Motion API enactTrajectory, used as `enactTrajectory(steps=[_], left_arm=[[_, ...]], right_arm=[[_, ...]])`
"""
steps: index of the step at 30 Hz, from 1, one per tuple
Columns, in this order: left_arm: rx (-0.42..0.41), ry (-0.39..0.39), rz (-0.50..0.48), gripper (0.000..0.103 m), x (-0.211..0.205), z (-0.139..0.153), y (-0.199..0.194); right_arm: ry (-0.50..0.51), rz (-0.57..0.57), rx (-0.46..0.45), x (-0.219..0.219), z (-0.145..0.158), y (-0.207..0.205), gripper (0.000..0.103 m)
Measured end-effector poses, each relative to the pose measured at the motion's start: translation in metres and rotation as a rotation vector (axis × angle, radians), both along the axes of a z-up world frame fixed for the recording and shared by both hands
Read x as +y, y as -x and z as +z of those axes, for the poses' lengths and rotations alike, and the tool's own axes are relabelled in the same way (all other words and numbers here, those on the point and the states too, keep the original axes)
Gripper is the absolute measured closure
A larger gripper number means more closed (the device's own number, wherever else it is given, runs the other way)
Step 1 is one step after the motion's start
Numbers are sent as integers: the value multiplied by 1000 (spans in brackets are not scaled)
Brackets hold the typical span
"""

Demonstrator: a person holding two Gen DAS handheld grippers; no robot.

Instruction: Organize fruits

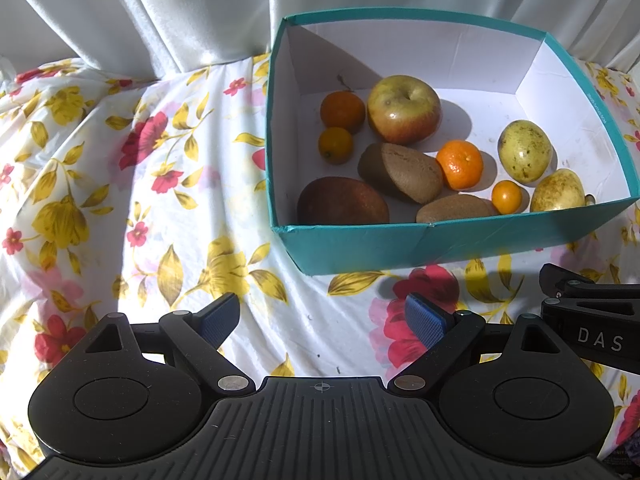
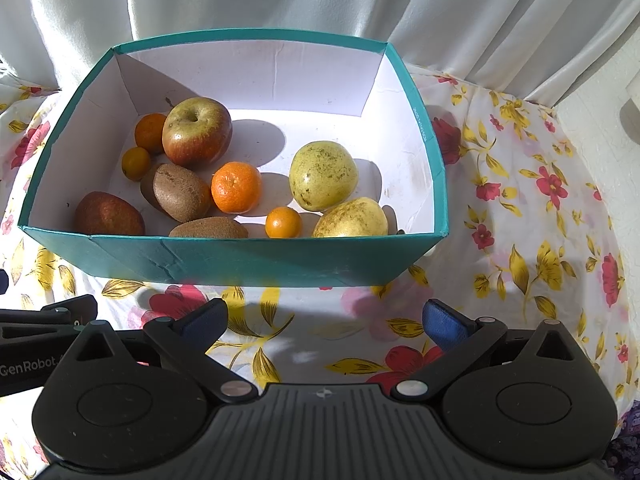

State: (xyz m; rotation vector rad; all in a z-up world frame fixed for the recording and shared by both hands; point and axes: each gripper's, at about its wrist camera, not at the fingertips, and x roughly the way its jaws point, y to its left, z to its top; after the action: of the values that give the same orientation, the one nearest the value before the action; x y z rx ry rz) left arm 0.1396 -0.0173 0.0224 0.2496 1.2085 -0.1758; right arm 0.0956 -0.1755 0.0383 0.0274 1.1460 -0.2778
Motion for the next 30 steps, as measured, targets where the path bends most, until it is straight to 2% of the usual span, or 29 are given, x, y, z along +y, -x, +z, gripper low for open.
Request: enactTrajectory(steps=[30], left_arm=[[6, -5, -5, 10, 0, 0, 0]], right_arm=[[3, -5, 1, 1, 0, 1, 0]])
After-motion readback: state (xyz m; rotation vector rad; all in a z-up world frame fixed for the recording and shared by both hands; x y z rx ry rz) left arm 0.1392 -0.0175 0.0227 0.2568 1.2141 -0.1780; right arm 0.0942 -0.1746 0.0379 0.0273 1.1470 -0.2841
